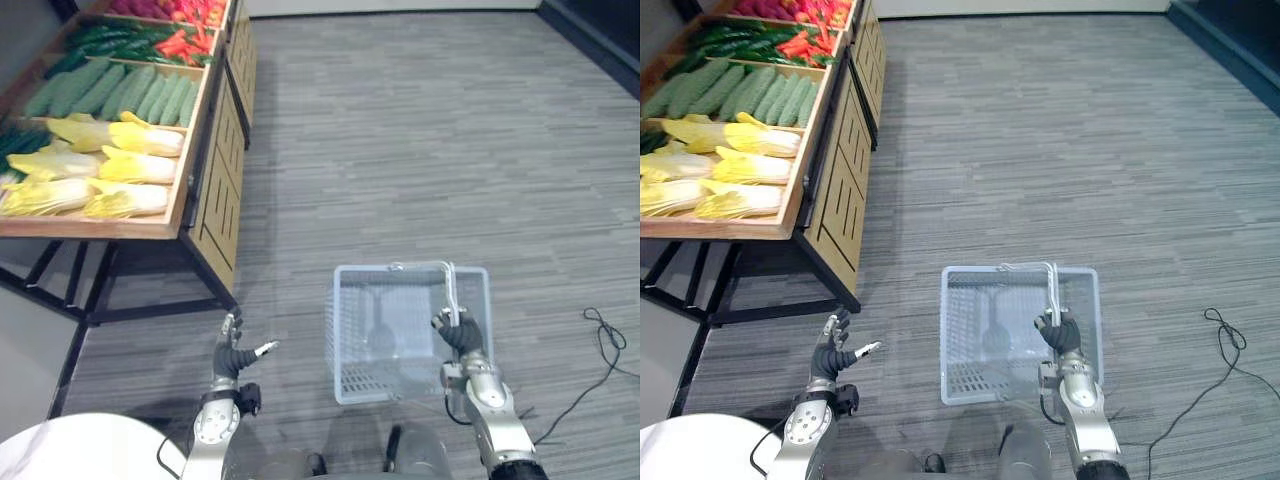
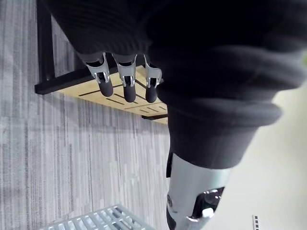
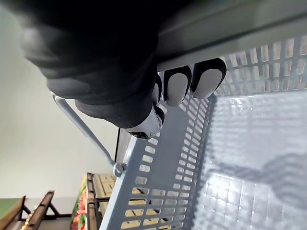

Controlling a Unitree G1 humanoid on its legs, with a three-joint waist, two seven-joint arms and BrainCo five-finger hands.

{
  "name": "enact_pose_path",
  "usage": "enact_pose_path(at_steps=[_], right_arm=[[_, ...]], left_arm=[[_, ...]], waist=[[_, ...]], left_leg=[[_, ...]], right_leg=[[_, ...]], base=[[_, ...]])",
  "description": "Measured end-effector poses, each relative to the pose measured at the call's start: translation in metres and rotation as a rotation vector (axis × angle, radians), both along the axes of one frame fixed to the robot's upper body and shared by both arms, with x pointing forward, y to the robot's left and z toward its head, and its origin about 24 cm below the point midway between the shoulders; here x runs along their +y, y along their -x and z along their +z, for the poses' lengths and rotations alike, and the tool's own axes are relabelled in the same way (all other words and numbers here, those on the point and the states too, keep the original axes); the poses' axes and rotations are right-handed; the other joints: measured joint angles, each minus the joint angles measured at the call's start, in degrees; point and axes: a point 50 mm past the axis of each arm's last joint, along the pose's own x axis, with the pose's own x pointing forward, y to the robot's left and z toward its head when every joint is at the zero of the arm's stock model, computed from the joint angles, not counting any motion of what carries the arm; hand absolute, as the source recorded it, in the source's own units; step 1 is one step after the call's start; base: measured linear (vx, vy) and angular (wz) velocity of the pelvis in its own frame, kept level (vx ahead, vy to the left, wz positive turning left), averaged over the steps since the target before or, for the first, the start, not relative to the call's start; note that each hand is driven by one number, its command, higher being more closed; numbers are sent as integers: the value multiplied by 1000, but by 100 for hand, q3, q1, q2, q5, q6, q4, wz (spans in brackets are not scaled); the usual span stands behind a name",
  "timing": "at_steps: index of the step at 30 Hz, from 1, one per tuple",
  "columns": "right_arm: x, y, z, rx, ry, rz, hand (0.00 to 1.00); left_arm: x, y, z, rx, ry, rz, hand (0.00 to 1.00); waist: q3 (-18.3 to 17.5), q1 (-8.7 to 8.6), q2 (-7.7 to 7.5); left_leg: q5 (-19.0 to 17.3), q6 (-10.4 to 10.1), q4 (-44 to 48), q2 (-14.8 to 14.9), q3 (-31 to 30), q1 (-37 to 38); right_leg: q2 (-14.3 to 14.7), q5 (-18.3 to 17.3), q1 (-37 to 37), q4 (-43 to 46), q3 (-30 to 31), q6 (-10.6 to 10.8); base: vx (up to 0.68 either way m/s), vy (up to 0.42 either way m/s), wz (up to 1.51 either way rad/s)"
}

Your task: Pick vegetable in the basket

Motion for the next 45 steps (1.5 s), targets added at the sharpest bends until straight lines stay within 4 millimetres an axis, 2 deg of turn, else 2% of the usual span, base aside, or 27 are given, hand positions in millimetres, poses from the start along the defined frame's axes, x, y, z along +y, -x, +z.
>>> enact_pose_path(at_steps=[1,2,3,5,6,8,10,13,14,15,16,17,20,22,23,24,26,28,30,31,33,35,36,38,40,42,45], right_arm=[[-2,5,-4,18,3,-6,100],[-10,8,-5,29,25,-17,100],[-11,8,-4,27,26,-22,100],[-15,10,-3,26,26,-42,100],[-14,11,-3,28,20,-48,100],[-13,20,-2,20,-2,-93,100],[-17,24,7,-23,-6,-132,100],[-29,20,19,-89,10,-188,100],[-35,22,18,-86,27,-195,100],[-42,25,16,-70,55,-195,100],[-41,25,11,-48,49,-198,100],[-38,26,-1,0,33,-193,100],[-36,23,-13,54,19,-194,100],[-36,26,-26,113,10,-203,100],[-35,30,-34,153,-4,-209,100],[-34,33,-39,171,-8,-212,100],[-34,43,-46,208,-13,-221,100],[-35,46,-48,213,-13,-228,100],[-40,54,-50,216,-20,-260,100],[-42,62,-50,212,-43,-297,100],[-45,70,-52,215,-64,-336,100],[-45,84,-58,230,-95,-375,100],[-50,90,-62,255,-91,-390,100],[-58,96,-63,269,-94,-417,100],[-58,98,-65,277,-99,-417,100],[-58,113,-74,324,-126,-461,100],[-64,134,-86,401,-135,-509,100]], left_arm=[[1,3,-3,15,-13,-4,0],[-8,4,-7,31,11,-13,0],[-10,3,-6,26,20,-13,0],[-17,-3,-2,-1,43,-13,0],[-19,-3,-1,-5,54,-8,0],[-23,-5,10,-58,65,-15,0],[-23,-6,19,-106,64,-14,0],[-20,-8,30,-155,59,-4,0],[-20,-9,36,-182,58,1,0],[-19,-8,44,-219,53,18,0],[-17,-7,48,-236,41,31,0],[-12,-8,56,-269,8,57,0],[-4,-7,81,-377,-44,116,0],[-1,-4,92,-421,-113,144,0],[1,-2,93,-424,-151,154,0],[2,-2,94,-428,-173,157,0],[3,0,94,-425,-243,171,0],[3,0,96,-430,-285,184,0],[-4,-2,97,-439,-309,158,0],[-11,-3,97,-444,-320,132,0],[-16,-3,97,-448,-314,120,0],[-18,-2,100,-462,-316,109,0],[-22,-3,97,-449,-292,104,0],[-30,-3,97,-446,-270,69,0],[-37,-5,98,-451,-242,36,0],[-41,-6,98,-451,-220,21,0],[-42,-12,105,-482,-228,0,0]], waist=[[-50,-30,-97],[-100,-84,216],[-115,-74,329],[-90,-76,442],[-81,-26,457],[-20,120,377],[9,202,317],[24,229,316],[11,230,331],[-82,254,507],[-118,303,489],[-233,372,182],[-222,524,68],[-229,542,111],[-224,505,89],[-220,468,76],[-221,261,73],[-235,209,26],[-232,189,33],[-229,173,17],[-236,147,-7],[-297,198,-372],[-252,207,-274],[-294,240,-169],[-329,215,-48],[-309,196,-79],[-291,205,-176]], left_leg=[[-187,-272,150,-24,-234,296],[-165,-335,471,248,-426,334],[-52,-432,802,361,-500,181],[1179,-650,2709,702,-590,-629],[1595,-809,3331,897,-563,-887],[1156,-492,5064,1569,158,-1816],[817,-363,4982,1642,613,-2328],[548,-269,3218,1328,1195,-3076],[704,-392,2091,1091,1393,-3142],[1427,-207,877,991,1608,-3107],[1528,410,848,910,1650,-2996],[1463,427,788,647,1832,-2954],[1052,856,1237,513,1981,-3030],[622,774,1143,372,2032,-2584],[521,733,981,189,1783,-2312],[474,701,889,97,1607,-2182],[440,714,582,-102,1055,-1684],[436,718,394,-201,628,-1398],[419,688,384,-185,6,-1254],[361,586,458,-119,-479,-1146],[259,413,637,-50,-745,-1112],[-70,-19,995,-87,-766,-1174],[-363,-133,1132,149,-829,-1199],[-215,-345,1277,420,-920,-1468],[-8,-532,1279,701,-526,-1705],[222,-394,1315,1102,602,-1708],[478,-239,1280,1224,1689,-1660]], right_leg=[[18,1056,34,-58,315,-272],[155,1018,0,578,243,-490],[186,776,-1,779,104,-535],[235,173,485,898,-244,-661],[264,98,782,734,-337,-676],[402,29,1938,-111,-588,-718],[351,9,2435,-553,-668,-689],[172,-275,2958,-800,-871,-407],[90,-476,3162,-771,-988,-239],[193,-684,3293,-747,-1030,-52],[146,-781,3381,-715,-981,17],[-120,-838,3425,-734,-961,68],[-334,-646,3581,-741,-1006,304],[-550,-641,3464,426,-931,612],[-836,-429,2940,1936,-850,995],[-929,-418,2644,2751,-710,1060],[-919,-819,1775,4307,-507,670],[-876,-1149,1314,4059,-591,353],[-512,-1316,893,3153,-330,32],[-145,-1316,743,2409,200,11],[90,-1243,709,1863,699,-4],[113,-372,756,932,1373,-89],[196,-535,747,1275,1079,59],[181,-680,765,1229,558,-85],[159,-676,880,1054,95,-197],[141,-642,1320,731,-426,-308],[-4,-642,1647,474,-782,-307]], base=[[901,-254,71],[732,-215,69],[844,-265,54],[655,-228,58],[638,-201,58],[597,-174,49],[461,-91,32],[495,55,37],[446,151,42],[444,160,32],[494,178,24],[507,170,22],[484,174,33],[541,289,56],[424,231,73],[398,138,114],[412,39,141],[421,-37,136],[485,-180,171],[395,-237,169],[305,-234,153],[374,-370,174],[304,-333,142],[235,-307,136],[174,-341,127],[63,-203,111],[0,-73,82]])
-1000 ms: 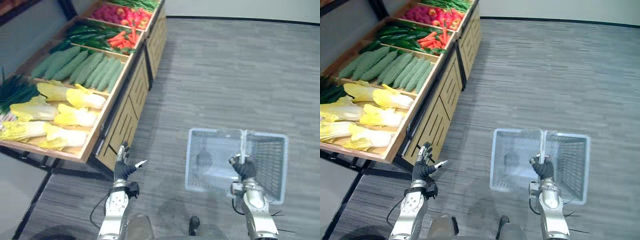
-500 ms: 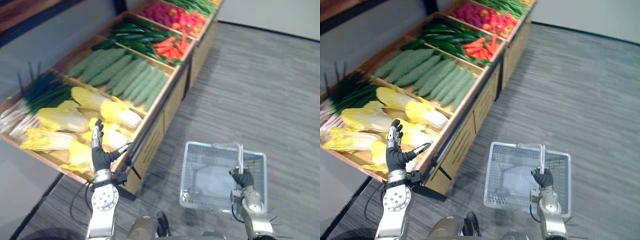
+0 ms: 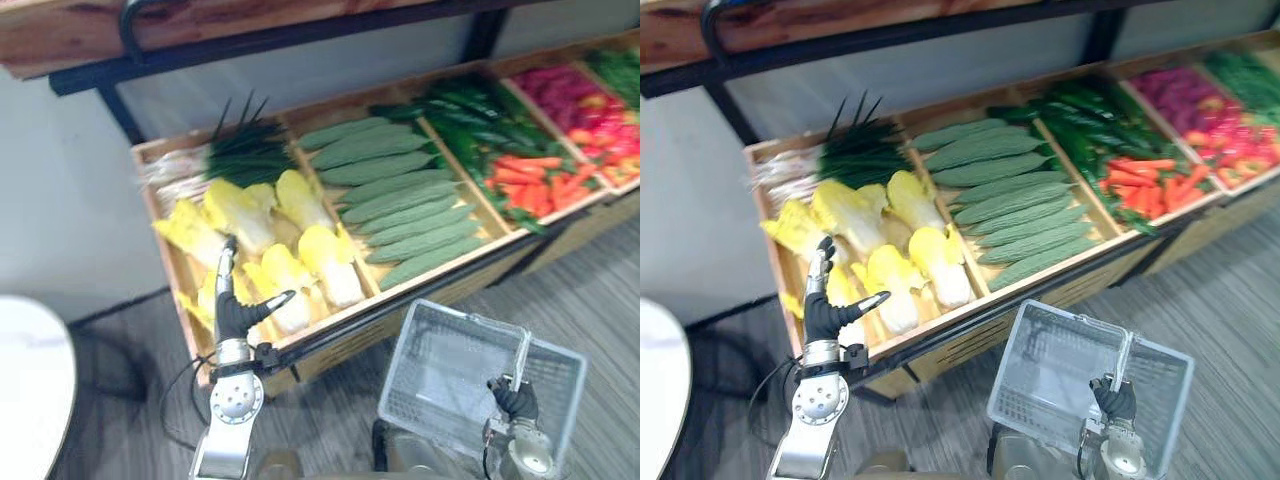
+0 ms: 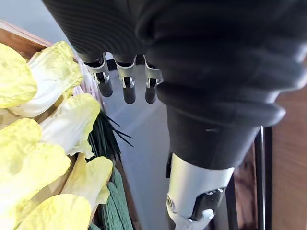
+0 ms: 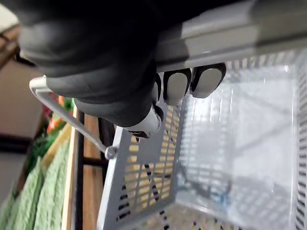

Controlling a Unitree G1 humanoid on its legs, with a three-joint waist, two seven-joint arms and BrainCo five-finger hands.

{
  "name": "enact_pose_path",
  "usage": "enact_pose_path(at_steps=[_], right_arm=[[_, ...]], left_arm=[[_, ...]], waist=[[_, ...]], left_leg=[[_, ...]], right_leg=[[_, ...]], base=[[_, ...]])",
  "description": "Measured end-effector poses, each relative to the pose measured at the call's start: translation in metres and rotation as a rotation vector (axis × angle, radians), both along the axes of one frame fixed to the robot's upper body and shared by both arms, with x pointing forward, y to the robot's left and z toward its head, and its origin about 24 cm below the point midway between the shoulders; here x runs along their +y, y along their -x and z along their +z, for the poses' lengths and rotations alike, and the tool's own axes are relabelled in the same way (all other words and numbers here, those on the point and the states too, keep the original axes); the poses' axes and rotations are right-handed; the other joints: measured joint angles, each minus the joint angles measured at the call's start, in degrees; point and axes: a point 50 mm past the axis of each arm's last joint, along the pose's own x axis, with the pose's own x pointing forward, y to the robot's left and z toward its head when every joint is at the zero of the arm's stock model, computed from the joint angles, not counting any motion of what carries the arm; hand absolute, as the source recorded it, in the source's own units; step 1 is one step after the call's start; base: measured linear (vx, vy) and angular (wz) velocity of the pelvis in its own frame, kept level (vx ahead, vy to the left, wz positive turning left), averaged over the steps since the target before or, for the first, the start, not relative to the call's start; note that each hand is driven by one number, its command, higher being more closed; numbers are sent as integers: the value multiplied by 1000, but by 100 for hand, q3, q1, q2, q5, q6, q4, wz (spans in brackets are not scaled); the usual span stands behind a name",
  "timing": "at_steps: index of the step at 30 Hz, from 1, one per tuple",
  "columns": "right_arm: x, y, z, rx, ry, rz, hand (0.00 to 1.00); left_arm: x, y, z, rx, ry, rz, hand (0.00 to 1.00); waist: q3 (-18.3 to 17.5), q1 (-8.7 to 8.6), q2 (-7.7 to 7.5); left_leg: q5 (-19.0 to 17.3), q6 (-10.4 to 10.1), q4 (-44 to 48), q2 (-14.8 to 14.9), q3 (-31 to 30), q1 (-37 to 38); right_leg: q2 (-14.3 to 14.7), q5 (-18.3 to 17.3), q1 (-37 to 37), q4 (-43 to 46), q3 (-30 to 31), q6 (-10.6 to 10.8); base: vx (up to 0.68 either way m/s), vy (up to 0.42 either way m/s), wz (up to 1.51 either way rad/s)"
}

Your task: Pick vegetable in the basket

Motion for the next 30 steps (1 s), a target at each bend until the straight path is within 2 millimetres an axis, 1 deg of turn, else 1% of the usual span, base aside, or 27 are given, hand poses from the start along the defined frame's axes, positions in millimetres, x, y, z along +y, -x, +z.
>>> enact_pose_path(at_steps=[1,2,3,4,5,6,8,10,12,13,15,17,18,19,20,22,24,26,28,30], right_arm=[[1,2,-5,22,-16,-2,100],[1,2,-8,30,-29,-4,100],[4,3,-15,56,-56,0,100],[7,3,-18,69,-70,-3,100],[10,0,-21,76,-87,-4,100],[11,-3,-22,71,-94,2,100],[13,-12,-21,52,-107,22,100],[14,-16,-21,47,-116,33,100],[15,-17,-21,46,-121,39,100],[15,-18,-21,43,-121,41,100],[15,-19,-21,40,-121,42,100],[15,-21,-20,37,-121,42,100],[14,-22,-20,35,-118,44,100],[13,-24,-18,28,-114,47,100],[13,-30,-16,15,-110,52,100],[13,-36,-14,-1,-105,59,100],[12,-42,-8,-32,-93,65,100],[12,-44,-7,-42,-88,68,100],[12,-45,-5,-52,-83,69,100],[14,-50,-1,-79,-73,86,100]], left_arm=[[2,-2,0,-2,-15,-2,0],[4,-2,-2,5,-28,0,0],[11,-5,-11,48,-58,7,0],[13,-6,-17,79,-70,8,0],[20,-8,-30,140,-97,15,0],[24,-8,-35,171,-108,25,0],[35,-8,-49,245,-142,60,0],[41,-7,-55,278,-156,82,0],[44,-10,-59,304,-176,89,0],[46,-17,-63,331,-197,92,0],[46,-23,-64,342,-205,91,0],[45,-34,-61,335,-211,88,0],[44,-40,-59,326,-212,86,0],[43,-47,-54,310,-222,85,0],[42,-56,-48,296,-250,86,0],[42,-66,-41,276,-271,98,0],[39,-81,-26,230,-303,115,0],[39,-88,-18,205,-333,143,0],[44,-98,-7,177,-370,191,0],[56,-108,1,177,-431,257,0]], waist=[[-3,-1,-16],[-5,-3,-14],[-3,-19,10],[-4,-22,-5],[-6,-21,-9],[-5,-33,-10],[-4,-125,-2],[-3,-152,-5],[0,-192,-1],[6,-304,-1],[14,-354,0],[25,-368,-9],[39,-405,-17],[69,-487,-19],[177,-535,-40],[265,-614,-89],[449,-651,-153],[487,-657,-195],[619,-664,-230],[732,-679,-258]], left_leg=[[95,6,-212,-78,115,7],[130,-21,-388,-132,100,30],[228,-96,-875,-244,87,122],[331,-85,-1010,-290,86,150],[494,-98,-1241,-364,98,217],[581,-100,-1358,-401,114,256],[847,-119,-1768,-493,177,371],[973,-165,-1996,-504,242,424],[1020,-210,-2118,-476,299,407],[1106,-279,-2265,-473,321,395],[1122,-307,-2328,-472,346,389],[1151,-354,-2406,-461,397,305],[1157,-364,-2427,-459,397,263],[1196,-364,-2450,-463,397,199],[1274,-336,-2466,-469,430,194],[1310,-330,-2470,-472,507,132],[1339,-318,-2457,-474,571,46],[1340,-318,-2447,-471,607,-25],[1339,-318,-2431,-462,618,-30],[1338,-318,-2396,-457,646,-53]], right_leg=[[-33,2,-8,-82,-23,2],[-33,11,-19,-141,-25,-5],[-6,125,-44,-302,-50,-29],[-7,206,-33,-391,-48,-5],[25,372,-3,-589,-29,-20],[38,448,-2,-667,-8,-30],[101,610,-1,-859,28,-66],[178,697,-4,-966,123,-118],[221,741,-58,-1075,180,-138],[285,757,-136,-1118,267,-149],[328,768,-192,-1142,333,-167],[398,804,-373,-1147,459,-221],[415,842,-459,-1148,495,-219],[435,887,-555,-1157,524,-224],[465,928,-595,-1170,583,-248],[489,984,-699,-1168,648,-290],[515,1029,-822,-1163,716,-322],[534,1042,-930,-1154,780,-334],[550,1043,-947,-1148,815,-335],[557,1043,-990,-1122,870,-335]], base=[[-75,-13,50],[-127,3,37],[-102,-3,23],[-84,-22,16],[-33,-30,-2],[-50,-51,-10],[-83,-59,-11],[-111,-57,-24],[-132,-65,-26],[-65,-63,-10],[-45,-50,-16],[-23,-49,-32],[3,-43,-24],[40,-30,-22],[45,-20,-22],[33,2,-21],[27,15,-19],[32,16,-19],[33,26,-13],[2,31,-11]])
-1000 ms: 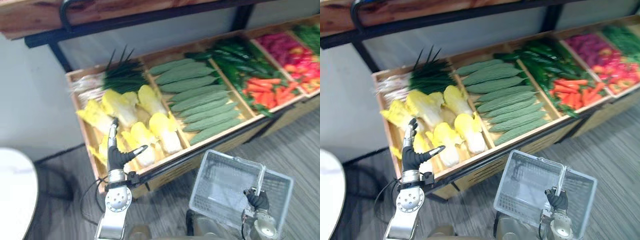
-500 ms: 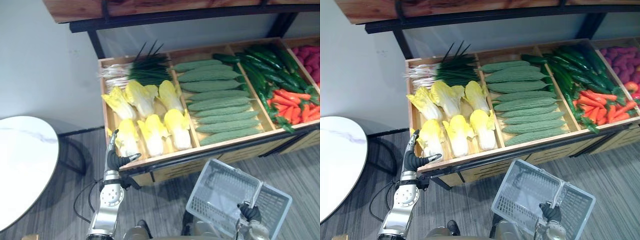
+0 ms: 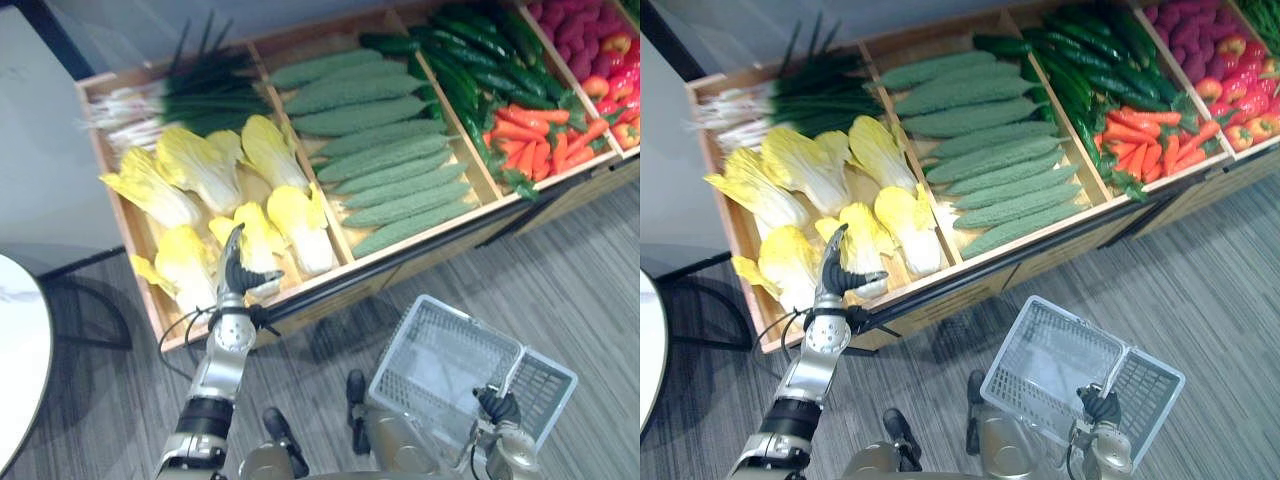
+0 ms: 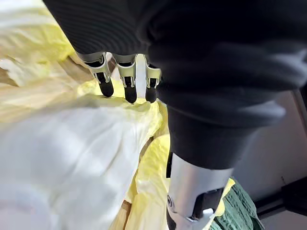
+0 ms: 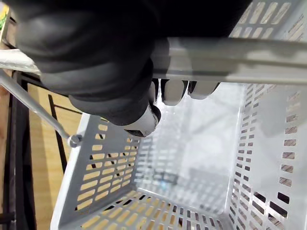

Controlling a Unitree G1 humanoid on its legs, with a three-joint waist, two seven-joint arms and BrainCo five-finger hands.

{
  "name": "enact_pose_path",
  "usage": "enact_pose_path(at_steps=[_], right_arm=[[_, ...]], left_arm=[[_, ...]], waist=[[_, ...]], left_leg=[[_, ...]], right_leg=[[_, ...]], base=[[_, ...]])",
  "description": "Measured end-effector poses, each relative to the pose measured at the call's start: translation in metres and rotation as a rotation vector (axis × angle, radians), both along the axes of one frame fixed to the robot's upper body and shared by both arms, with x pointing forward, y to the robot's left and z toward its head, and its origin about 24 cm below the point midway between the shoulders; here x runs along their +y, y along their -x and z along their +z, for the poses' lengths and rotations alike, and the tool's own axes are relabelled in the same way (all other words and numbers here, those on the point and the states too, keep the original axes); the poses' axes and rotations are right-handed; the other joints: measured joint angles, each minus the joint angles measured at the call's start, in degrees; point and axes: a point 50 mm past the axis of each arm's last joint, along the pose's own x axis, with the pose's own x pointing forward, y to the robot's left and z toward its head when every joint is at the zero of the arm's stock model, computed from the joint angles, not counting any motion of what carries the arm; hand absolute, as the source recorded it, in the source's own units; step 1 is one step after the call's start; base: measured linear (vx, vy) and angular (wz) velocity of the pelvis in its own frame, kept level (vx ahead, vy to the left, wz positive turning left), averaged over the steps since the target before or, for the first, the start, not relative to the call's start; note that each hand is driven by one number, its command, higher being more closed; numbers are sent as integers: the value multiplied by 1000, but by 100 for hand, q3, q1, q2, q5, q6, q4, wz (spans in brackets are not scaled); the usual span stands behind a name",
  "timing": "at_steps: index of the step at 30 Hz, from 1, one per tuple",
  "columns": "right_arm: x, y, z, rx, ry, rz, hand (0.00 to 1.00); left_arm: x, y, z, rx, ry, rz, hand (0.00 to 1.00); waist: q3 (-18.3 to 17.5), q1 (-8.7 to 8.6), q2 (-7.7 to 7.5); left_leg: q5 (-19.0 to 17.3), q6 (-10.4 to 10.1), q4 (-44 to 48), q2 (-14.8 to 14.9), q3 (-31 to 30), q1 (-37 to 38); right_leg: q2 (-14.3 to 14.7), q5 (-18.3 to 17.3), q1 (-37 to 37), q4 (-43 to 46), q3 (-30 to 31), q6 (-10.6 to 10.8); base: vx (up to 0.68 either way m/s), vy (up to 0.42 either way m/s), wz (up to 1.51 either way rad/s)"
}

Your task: Pick vegetable in the basket

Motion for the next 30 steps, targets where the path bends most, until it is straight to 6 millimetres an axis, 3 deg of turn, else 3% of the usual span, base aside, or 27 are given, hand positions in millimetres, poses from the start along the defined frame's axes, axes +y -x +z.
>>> enact_pose_path(at_steps=[6,7,22,30], right_arm=[[2,-10,7,-41,12,25,100],[3,-13,9,-49,23,37,100],[3,-28,19,-92,41,62,100],[1,-28,19,-96,41,48,100]], left_arm=[[14,-5,0,20,-73,78,0],[13,-8,1,23,-74,78,100],[26,-17,15,3,-150,80,100],[19,4,11,-43,-108,66,100]], waist=[[207,14,-63],[264,23,-70],[425,26,-50],[432,-2,-34]], left_leg=[[-31,35,67,2,66,-59],[-60,55,138,12,64,-73],[-70,65,119,-33,-53,-158],[-74,64,98,-75,-265,-8]], right_leg=[[-5,-2,-140,141,83,1],[-15,-4,-143,170,90,2],[-85,112,-138,23,47,28],[-84,118,200,-239,-81,58]], base=[[-35,30,-7],[-69,36,0],[3,33,2],[43,42,8]])
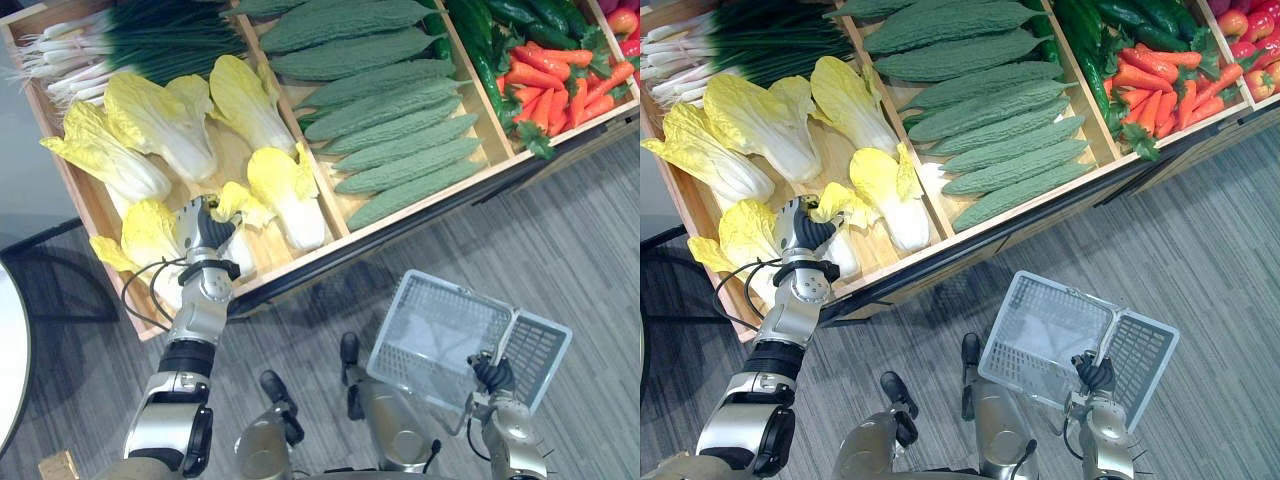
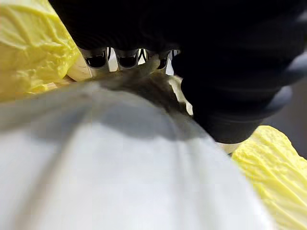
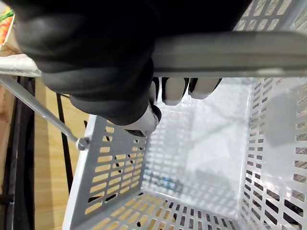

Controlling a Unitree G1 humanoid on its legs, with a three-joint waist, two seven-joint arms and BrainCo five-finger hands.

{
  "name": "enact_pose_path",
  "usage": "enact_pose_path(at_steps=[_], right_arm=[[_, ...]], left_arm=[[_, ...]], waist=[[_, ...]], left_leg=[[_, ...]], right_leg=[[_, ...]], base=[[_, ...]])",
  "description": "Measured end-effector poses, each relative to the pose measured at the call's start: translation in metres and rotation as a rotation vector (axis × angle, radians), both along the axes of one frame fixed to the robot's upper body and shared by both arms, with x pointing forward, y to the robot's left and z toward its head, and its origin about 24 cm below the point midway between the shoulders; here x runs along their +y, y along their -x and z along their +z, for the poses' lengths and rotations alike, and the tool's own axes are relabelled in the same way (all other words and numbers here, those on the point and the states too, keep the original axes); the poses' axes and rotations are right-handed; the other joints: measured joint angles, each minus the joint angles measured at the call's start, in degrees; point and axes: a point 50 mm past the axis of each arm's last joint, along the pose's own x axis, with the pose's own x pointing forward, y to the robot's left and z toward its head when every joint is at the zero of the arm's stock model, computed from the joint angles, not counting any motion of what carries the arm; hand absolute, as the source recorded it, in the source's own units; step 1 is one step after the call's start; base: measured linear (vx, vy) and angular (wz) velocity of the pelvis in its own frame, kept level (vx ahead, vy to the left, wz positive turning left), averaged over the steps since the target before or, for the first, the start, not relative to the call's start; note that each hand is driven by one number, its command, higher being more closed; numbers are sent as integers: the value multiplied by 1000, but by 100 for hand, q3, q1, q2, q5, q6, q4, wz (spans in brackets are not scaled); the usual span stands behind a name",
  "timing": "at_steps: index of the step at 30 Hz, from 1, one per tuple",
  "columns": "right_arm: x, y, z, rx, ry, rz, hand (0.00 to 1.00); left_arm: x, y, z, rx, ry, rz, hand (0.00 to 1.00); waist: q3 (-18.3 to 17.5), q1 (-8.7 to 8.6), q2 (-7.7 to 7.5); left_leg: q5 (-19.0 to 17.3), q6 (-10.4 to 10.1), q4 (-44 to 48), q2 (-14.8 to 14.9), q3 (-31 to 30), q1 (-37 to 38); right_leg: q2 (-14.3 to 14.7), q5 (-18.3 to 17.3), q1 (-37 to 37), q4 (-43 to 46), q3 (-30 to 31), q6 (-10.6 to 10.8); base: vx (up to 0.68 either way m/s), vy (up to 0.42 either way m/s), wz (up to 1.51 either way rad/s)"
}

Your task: Pick vegetable in the basket

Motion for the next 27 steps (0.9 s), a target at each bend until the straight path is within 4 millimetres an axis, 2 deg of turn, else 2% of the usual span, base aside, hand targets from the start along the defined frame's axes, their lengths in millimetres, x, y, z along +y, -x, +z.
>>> enact_pose_path(at_steps=[7,9,12,15,19,21,23,27], right_arm=[[-4,2,0,-1,2,-24,100],[-10,7,3,-12,13,-47,100],[-13,16,1,5,16,-64,100],[-16,18,1,6,19,-75,100],[-19,20,9,-30,42,-101,100],[-21,15,18,-71,57,-106,100],[-20,10,27,-113,72,-113,100],[-13,17,46,-199,90,-133,100]], left_arm=[[-6,31,8,-112,39,5,100],[-16,47,22,-233,72,-22,100],[-21,57,32,-325,78,-34,100],[-29,67,44,-412,113,-66,100],[-37,85,52,-505,212,-110,100],[-40,90,52,-518,248,-125,100],[-49,95,49,-519,312,-158,100],[-72,104,46,-491,378,-268,100]], waist=[[-6,25,69],[-116,39,254],[-288,39,438],[-377,33,546],[-395,49,565],[-398,53,565],[-424,74,578],[-685,57,573]], left_leg=[[-34,20,-129,-51,-7,371],[-68,39,-142,-76,-4,426],[-97,46,-149,-68,-3,586],[-103,53,-129,-60,-8,581],[-385,8,369,101,3,542],[-576,26,721,161,-255,428],[-824,-33,921,168,-775,366],[-943,-23,941,157,-314,451]], right_leg=[[-3,-32,361,-83,-3,47],[2,-39,411,-85,2,60],[10,-57,575,-97,5,86],[16,-59,578,-94,5,89],[92,-63,680,-79,120,91],[124,-56,669,-78,248,85],[219,-9,608,-82,520,116],[311,68,428,-51,981,191]], base=[[5,44,2],[-15,40,1],[0,0,0],[-35,12,0],[-19,-3,-14],[-31,-8,-41],[-49,16,-63],[1,27,-60]])
